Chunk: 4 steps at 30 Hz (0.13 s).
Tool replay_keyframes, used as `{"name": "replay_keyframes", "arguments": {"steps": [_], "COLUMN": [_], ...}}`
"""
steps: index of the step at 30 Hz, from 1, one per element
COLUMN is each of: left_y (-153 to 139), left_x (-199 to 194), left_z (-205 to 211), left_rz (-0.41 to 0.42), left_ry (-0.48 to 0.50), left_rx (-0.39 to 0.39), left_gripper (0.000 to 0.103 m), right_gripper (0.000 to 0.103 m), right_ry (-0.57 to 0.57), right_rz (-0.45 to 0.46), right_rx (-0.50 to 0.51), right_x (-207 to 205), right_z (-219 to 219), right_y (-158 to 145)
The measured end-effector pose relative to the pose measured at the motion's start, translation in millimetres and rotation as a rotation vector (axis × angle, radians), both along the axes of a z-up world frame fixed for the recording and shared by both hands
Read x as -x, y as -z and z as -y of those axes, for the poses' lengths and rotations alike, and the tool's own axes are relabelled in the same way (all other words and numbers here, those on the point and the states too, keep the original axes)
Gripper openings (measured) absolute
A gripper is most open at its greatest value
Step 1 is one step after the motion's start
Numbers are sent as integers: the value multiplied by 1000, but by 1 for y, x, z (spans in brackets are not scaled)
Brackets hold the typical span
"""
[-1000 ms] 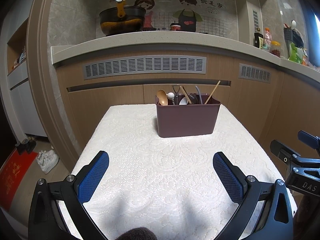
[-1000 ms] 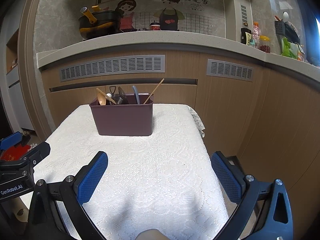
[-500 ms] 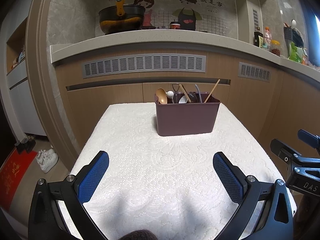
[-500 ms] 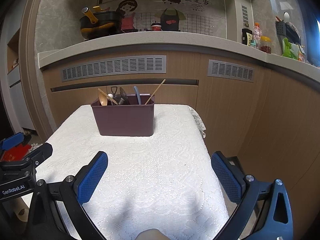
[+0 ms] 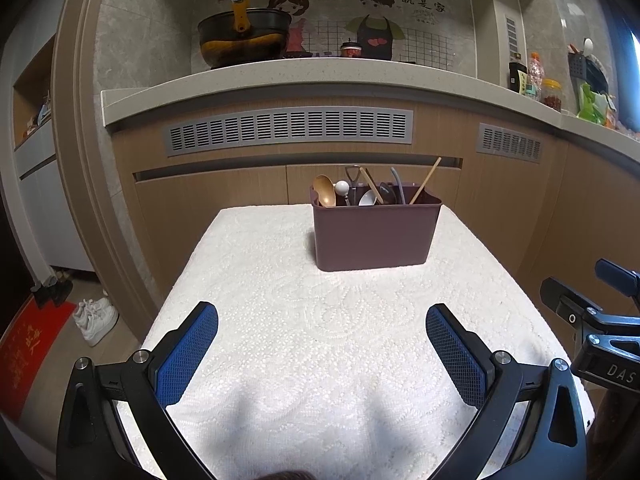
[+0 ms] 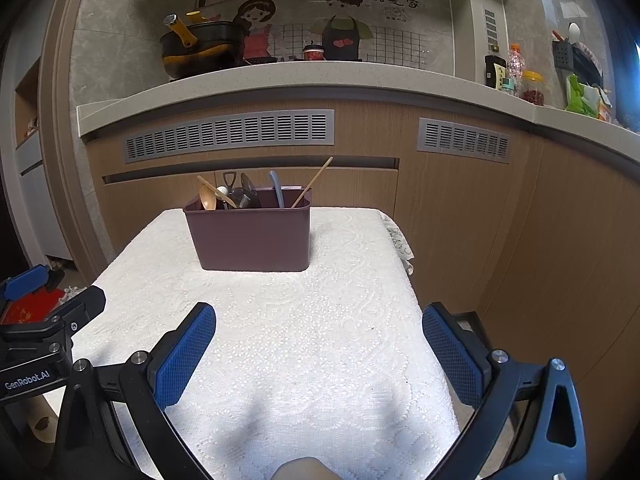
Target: Organize utensils
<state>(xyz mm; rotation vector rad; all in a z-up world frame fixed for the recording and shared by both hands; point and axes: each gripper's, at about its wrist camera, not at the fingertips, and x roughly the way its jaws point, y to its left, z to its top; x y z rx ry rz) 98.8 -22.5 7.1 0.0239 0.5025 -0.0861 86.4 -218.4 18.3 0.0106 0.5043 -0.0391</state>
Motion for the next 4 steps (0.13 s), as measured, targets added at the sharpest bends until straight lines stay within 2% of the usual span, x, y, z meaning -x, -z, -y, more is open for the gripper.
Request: {"name": "replay_keyframes", "arguments": {"steps": [4], "left_y": [1], "left_x": [-2], "left_z": [-3], "left_rz": [-1], "left_ry": [-6], "left_rx": [0], "left_gripper": [103], "right_gripper": [103], "right_ry": [-4], "right_rz": [-5], "right_rx": [-1], "right_x": [-1], "right_z": [0], "right_y": [1]}}
